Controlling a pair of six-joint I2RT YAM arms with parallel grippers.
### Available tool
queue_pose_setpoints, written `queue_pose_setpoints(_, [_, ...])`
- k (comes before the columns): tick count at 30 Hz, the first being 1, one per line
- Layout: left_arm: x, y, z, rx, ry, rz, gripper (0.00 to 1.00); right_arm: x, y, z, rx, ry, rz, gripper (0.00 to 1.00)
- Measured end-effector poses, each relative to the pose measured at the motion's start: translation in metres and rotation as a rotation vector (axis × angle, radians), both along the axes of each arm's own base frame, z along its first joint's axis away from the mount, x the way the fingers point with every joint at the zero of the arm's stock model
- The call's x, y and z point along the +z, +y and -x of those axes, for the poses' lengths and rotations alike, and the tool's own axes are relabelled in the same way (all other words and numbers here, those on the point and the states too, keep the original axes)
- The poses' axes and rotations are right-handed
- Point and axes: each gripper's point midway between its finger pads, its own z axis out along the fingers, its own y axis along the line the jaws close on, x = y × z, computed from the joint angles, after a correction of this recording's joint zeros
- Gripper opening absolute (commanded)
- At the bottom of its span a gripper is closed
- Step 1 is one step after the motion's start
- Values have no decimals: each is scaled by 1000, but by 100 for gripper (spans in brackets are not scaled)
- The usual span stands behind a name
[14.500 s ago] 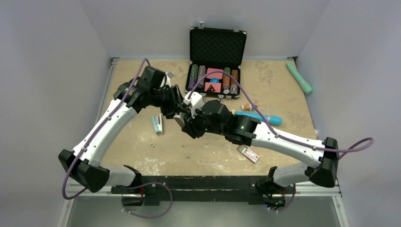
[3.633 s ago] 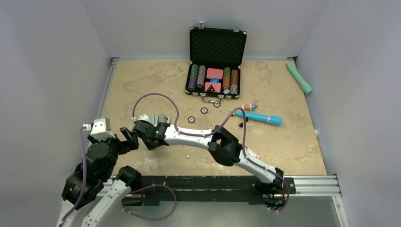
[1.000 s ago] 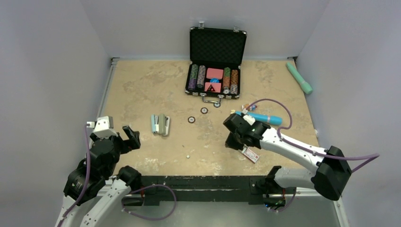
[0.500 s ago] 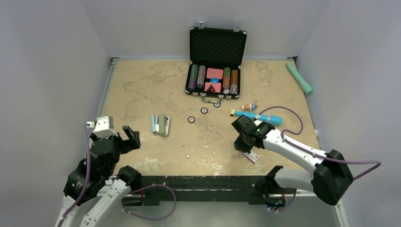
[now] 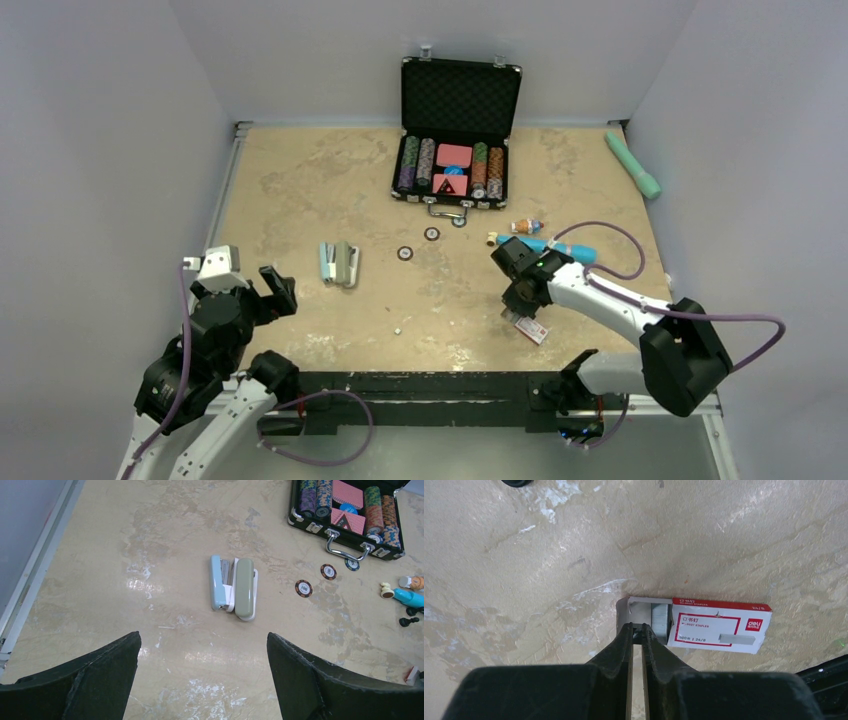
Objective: Unload the staples from the stapler
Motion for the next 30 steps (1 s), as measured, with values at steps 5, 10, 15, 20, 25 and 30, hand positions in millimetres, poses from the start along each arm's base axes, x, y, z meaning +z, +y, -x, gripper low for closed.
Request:
queue_pose_setpoints(5, [0, 0, 0, 0, 0, 0, 99, 2, -1, -9, 24, -34, 11, 0])
queue_pose_setpoints(10, [0, 0, 0, 0, 0, 0, 99, 2, 2, -14, 60, -52, 8, 0])
queue_pose_setpoints(15, [0, 0, 0, 0, 2, -1, 99, -3, 2, -13, 73, -35, 22, 0])
queue_pose_setpoints(20, [-1, 0, 0, 0, 3, -1, 99, -5, -1, -8, 63, -12, 33, 0])
queue_pose_setpoints(25, [-1, 0, 0, 0, 3, -1, 99, -2, -4, -4, 39, 11, 47, 0])
queue_pose_setpoints(30, [-1, 0, 0, 0, 3, -1, 99, 7, -3, -10, 26, -8, 47, 0])
